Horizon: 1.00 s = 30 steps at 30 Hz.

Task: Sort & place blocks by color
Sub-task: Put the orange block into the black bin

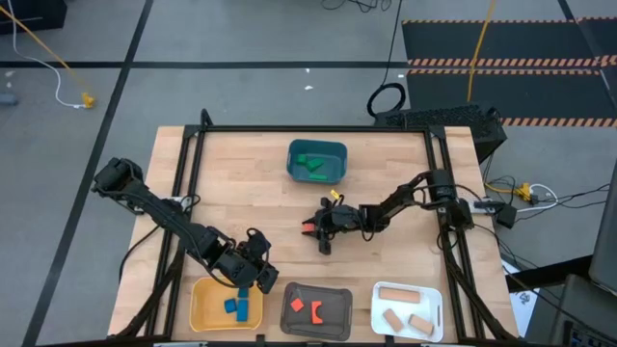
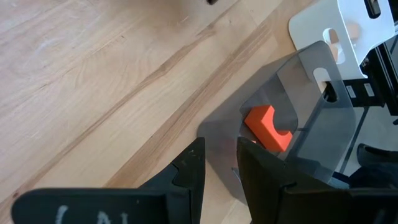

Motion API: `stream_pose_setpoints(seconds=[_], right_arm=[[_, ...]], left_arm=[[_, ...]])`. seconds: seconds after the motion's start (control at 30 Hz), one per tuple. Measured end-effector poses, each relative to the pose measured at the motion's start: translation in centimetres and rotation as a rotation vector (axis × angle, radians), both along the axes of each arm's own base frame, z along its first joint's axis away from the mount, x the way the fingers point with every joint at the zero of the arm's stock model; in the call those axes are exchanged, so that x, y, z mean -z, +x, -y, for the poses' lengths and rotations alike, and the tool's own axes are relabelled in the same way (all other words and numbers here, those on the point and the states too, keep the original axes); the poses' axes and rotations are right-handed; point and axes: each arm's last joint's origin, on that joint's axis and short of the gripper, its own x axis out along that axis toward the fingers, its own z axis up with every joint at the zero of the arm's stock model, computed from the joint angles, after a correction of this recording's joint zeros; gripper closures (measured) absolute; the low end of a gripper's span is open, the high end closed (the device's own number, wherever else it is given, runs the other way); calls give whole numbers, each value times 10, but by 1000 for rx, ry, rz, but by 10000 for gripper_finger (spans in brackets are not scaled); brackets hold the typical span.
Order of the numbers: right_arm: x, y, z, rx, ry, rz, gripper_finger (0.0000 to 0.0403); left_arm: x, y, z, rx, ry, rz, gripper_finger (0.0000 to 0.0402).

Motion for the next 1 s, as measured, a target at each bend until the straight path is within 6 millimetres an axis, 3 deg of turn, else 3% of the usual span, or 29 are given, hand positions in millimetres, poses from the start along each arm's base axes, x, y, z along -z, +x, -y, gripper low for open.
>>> stream_pose_setpoints(seconds=[0.37, 0.63, 0.83, 1.0], right_arm=[[-71, -14, -16, -35, 23, -27, 283], [-115, -30, -63, -250, 122, 93, 283], [-125, -40, -103, -360, 148, 201, 283], [-133, -52, -132, -348, 157, 287, 273]], left_arm=[[0, 3, -6, 4, 64, 20, 309], [0, 12, -22, 13, 134, 26, 309], [0, 19, -37, 24, 211, 29, 309], [0, 24, -48, 38, 259, 26, 309]])
